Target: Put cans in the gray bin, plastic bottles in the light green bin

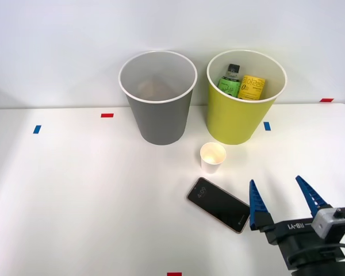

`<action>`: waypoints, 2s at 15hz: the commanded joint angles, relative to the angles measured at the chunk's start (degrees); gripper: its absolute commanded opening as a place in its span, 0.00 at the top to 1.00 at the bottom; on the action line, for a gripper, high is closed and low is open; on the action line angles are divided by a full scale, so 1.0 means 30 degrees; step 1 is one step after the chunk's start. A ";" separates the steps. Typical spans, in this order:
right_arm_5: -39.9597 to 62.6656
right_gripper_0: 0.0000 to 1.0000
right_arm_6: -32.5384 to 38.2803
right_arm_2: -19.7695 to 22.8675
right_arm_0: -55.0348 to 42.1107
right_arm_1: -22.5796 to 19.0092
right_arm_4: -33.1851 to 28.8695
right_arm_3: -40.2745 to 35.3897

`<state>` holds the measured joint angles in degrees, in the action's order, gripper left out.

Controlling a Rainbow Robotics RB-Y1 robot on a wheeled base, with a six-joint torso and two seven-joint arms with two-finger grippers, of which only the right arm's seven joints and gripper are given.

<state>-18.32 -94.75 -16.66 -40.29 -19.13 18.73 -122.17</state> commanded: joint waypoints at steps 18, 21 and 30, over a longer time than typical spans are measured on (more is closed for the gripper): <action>-0.8953 0.00 -0.3163 -0.2153 -0.5554 0.0195 -0.3167 0.5744; -0.8894 0.00 -0.3017 -0.2358 -0.5642 0.0166 -0.3109 0.6007; -0.8894 0.00 -0.2958 -0.2563 -0.5818 0.0107 -0.3109 0.6007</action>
<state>-45.02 -103.63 -24.35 -57.74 -18.80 9.39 -104.15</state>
